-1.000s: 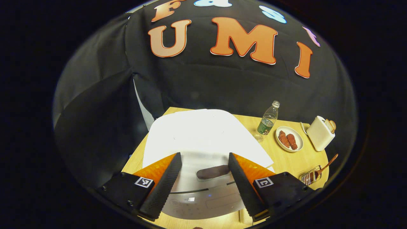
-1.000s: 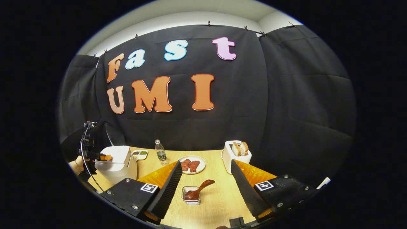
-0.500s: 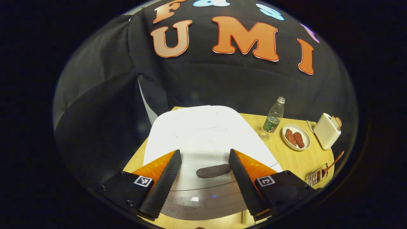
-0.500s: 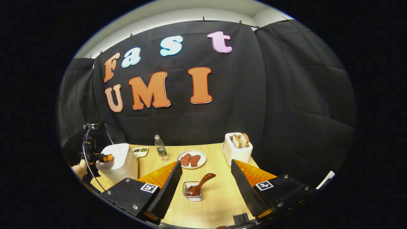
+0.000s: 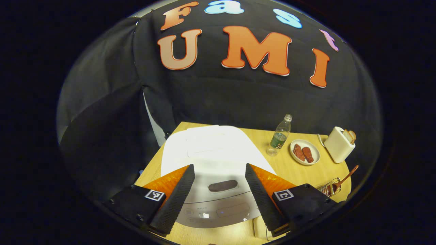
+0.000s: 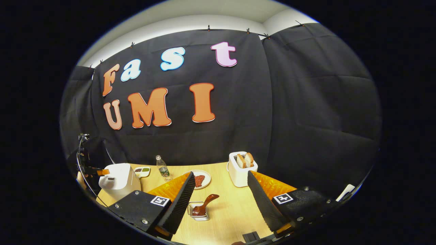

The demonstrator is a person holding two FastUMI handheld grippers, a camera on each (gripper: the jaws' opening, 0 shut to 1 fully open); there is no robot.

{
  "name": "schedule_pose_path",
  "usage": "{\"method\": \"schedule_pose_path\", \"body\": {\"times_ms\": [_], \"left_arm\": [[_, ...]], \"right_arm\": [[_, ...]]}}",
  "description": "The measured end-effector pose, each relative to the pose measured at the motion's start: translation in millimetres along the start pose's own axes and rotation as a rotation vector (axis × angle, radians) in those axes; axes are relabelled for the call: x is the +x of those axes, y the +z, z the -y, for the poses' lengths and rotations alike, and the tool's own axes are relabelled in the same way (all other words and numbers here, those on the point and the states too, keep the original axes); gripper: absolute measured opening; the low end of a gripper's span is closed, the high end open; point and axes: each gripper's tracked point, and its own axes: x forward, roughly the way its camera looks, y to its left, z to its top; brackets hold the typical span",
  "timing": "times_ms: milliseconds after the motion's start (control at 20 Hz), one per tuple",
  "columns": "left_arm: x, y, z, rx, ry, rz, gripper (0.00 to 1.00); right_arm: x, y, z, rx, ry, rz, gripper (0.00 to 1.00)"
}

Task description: Close the left gripper, press the button to open the rice cooker; take a wooden spoon from the chopstick holder with the right hand, scoop a spoonful of rice and pour it into the rice cooker, then put the wooden spoon back into the chopstick holder.

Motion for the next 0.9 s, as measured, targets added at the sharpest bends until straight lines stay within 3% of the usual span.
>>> {"method": "schedule_pose_path", "body": {"times_ms": [150, 200, 250, 500, 650, 700, 800, 900], "left_arm": [[-50, 63, -8, -0.036, -0.014, 0.127, 0.99], [-67, 84, -10, -0.043, -0.017, 0.174, 1.00], [-86, 106, -12, -0.039, -0.021, 0.222, 0.99], [-174, 184, -27, 0.020, 0.010, 0.407, 0.99], [-216, 209, -39, -0.017, 0.021, 0.463, 0.98], [-226, 212, -46, -0.025, 0.032, 0.478, 0.99], [-240, 218, -59, -0.034, 0.060, 0.507, 0.99], [-250, 218, -67, -0.044, 0.081, 0.525, 0.99]], "right_arm": [[-7, 24, -1, 0.000, -0.007, 0.039, 0.95], [-8, 33, -3, -0.003, -0.005, 0.059, 1.00], [-9, 42, -4, -0.009, -0.004, 0.076, 0.95], [-14, 79, -18, -0.024, 0.024, 0.151, 0.95], [-18, 89, -25, -0.033, 0.039, 0.180, 0.95], [-19, 91, -26, -0.038, 0.041, 0.185, 1.00], [-22, 93, -27, -0.047, 0.045, 0.192, 0.95], [-23, 92, -28, -0.049, 0.048, 0.191, 1.00]]}}
